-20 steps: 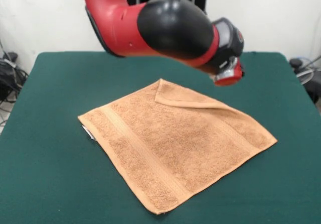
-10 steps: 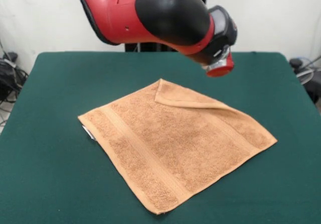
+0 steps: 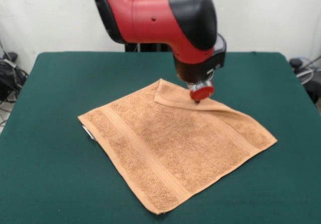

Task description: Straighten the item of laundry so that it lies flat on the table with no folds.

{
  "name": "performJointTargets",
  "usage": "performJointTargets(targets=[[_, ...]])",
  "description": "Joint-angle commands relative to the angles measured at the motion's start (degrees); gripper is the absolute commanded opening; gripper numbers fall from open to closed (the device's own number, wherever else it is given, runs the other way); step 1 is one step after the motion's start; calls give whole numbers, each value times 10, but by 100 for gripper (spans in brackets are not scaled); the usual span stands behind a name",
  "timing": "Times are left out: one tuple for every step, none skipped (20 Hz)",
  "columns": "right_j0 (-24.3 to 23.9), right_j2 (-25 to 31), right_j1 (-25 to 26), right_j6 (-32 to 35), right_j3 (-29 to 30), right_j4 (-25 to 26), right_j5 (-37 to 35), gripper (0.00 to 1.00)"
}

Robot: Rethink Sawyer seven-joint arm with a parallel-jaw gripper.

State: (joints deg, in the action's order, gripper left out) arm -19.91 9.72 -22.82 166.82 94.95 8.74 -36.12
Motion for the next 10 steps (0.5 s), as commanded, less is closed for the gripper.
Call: performJointTargets(targets=[[55,-75,22,80,-34,28,104,0],[59,-84,31,82,-40,25,121,0],[68,-95,32,86,-43,21,128,0],[70,-102,36,83,-46,18,138,0],[68,-102,35,79,-44,13,138,0],[66,-102,33,75,-41,9,138,0],[66,-103,31,72,-40,6,135,0],[64,-101,28,68,-37,3,132,0],[61,-99,24,63,-35,0,129,0],[58,-96,19,58,-31,-2,124,0]])
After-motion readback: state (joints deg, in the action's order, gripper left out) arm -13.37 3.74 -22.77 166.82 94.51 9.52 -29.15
